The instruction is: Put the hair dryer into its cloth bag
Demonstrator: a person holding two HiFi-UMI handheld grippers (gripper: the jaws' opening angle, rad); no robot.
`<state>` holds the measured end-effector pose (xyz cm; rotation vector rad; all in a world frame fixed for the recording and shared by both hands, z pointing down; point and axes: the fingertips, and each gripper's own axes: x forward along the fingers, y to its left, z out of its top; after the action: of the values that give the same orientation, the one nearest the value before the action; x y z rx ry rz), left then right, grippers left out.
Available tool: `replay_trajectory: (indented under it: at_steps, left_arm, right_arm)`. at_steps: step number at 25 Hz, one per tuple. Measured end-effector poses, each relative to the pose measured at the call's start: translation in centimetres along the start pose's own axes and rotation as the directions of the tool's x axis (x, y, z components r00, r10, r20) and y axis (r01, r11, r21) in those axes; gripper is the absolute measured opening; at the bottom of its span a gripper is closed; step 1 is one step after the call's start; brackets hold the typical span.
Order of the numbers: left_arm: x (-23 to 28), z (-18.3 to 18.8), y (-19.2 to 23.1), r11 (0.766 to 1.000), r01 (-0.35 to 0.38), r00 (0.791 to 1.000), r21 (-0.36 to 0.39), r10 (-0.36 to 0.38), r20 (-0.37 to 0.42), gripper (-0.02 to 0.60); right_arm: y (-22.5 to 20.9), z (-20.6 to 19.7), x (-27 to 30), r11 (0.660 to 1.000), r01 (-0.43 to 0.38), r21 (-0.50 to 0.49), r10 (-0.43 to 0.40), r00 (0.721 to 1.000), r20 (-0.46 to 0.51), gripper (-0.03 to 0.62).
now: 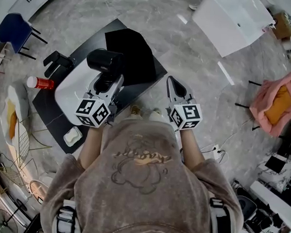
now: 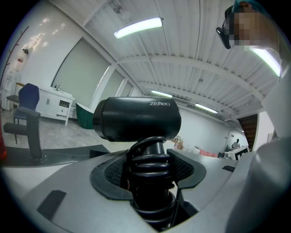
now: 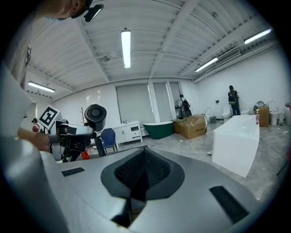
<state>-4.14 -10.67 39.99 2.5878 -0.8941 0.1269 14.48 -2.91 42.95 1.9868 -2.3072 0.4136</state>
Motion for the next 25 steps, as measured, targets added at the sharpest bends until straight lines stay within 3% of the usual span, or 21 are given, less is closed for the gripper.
replay_trajectory:
  at_steps: [11, 16, 25]
  left_arm:
    - [1.2, -0.5, -0.1, 0.996, -0.086, 0.996, -0.038, 0.086, 0.011, 0.258]
    - [0.7, -0.6, 0.1, 0.987, -0.147, 0.989, -0.063, 0.148, 0.02, 0.258]
    - [-0.3, -0.9, 1.3, 0.974, -0.207, 0.976, -0.094, 0.212, 0.043, 0.258]
  right_arm:
    - [-1.3, 0.4, 3.3, 0.985, -0.174, -0.01, 0.173, 0.983, -0.061, 0.002]
    - [0.2, 0.0, 5.8, 0.947, -0.317, -0.044, 0.31, 0.943, -0.126, 0.002]
    - [4.0, -2.3, 9.9, 0.849, -0.507, -0.145, 0.462, 0.848, -0.259, 0.003]
